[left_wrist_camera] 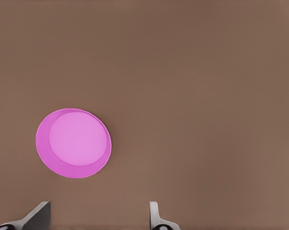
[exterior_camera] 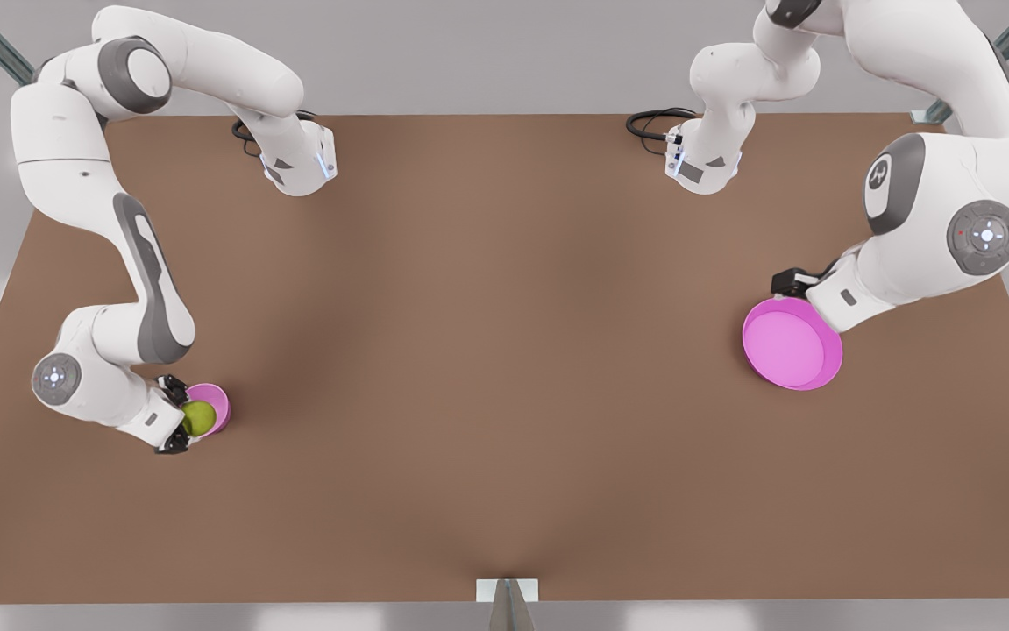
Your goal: Use the left arm to pick up the apple from the plate, transfer it to the gripper of the right arm, and then use the right arm to place it into the bowl
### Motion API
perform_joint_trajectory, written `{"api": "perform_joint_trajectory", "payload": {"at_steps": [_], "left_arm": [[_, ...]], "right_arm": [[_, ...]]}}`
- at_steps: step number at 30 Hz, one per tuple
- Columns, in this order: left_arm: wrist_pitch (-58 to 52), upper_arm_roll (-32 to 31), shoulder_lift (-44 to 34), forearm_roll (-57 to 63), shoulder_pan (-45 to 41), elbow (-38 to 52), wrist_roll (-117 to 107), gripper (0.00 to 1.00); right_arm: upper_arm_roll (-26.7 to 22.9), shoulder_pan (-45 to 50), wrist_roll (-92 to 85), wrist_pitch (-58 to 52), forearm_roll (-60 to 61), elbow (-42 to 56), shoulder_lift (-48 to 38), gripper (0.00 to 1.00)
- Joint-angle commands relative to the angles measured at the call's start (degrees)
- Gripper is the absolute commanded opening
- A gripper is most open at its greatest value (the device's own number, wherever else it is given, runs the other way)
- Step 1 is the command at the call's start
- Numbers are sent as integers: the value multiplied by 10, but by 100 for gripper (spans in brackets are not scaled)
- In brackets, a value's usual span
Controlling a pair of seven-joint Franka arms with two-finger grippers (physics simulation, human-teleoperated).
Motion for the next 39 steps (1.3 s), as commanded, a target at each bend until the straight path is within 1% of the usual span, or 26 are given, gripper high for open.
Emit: {"api": "perform_joint_trajectory", "payload": {"at_steps": [1,4,8,9,13,14,15,16,21,23,24,25,27,28,29,30,31,33,34,35,36,37,38,39], "left_arm": [[-42,-2,-3,2,-3,4,-33,100],[-44,-2,0,-1,3,9,-29,100],[-40,-2,3,-4,8,8,-28,100],[-40,-3,8,-28,7,7,-28,100],[-26,-5,16,-20,5,8,-30,100],[-17,-5,16,-15,5,7,-30,100],[-18,-5,16,-13,3,7,-31,100],[-20,-5,16,-13,2,6,-31,100],[-20,-5,17,-12,3,3,-31,100],[-20,-5,19,-12,4,2,-31,100],[-19,-5,19,-12,4,2,-31,100],[-20,-5,19,-12,4,3,-30,100],[-22,-5,19,-13,5,3,-31,100],[-22,-5,19,-13,5,3,-31,100],[-22,-5,19,-13,5,2,-31,100],[-22,-5,19,-13,5,2,-31,100],[-22,-5,19,-13,5,2,-31,100],[-22,-5,19,-13,4,2,-31,100],[-22,-5,19,-13,4,2,-32,100],[-22,-5,20,-13,4,2,-32,100],[-22,-5,20,-13,4,2,-32,100],[-22,-5,20,-13,4,2,-32,100],[-22,-5,20,-13,4,2,-32,100],[-22,-5,20,-13,4,2,-32,100]], "right_arm": [[0,-9,23,67,-15,-12,-1,65],[0,-47,22,107,-16,-47,3,65],[7,-53,23,107,-15,-81,-1,65],[8,-59,23,107,-14,-90,-3,65],[8,-71,24,107,-14,-104,-6,65],[8,-70,24,107,-12,-103,-4,72],[8,-69,24,108,-12,-103,-3,92],[9,-69,24,110,-12,-104,1,100],[9,-70,23,110,-12,-103,-1,100],[23,-70,24,103,-12,-84,-7,100],[55,-80,21,84,2,-48,4,100],[75,-68,39,30,12,1,9,100],[85,-47,380,-131,10,54,0,100],[80,-36,614,-225,-9,77,3,100],[79,-12,809,-281,-58,77,3,100],[83,8,961,-370,-110,107,3,100],[85,21,982,-422,-111,142,3,100],[86,75,985,-528,-87,252,7,100],[80,75,987,-530,-51,266,3,100],[60,91,988,-530,-47,266,-4,100],[-42,161,989,-522,-9,258,-51,100],[-175,250,993,-513,61,229,-108,100],[-215,269,994,-483,101,178,-158,100],[-256,294,999,-430,127,105,-217,100]]}}
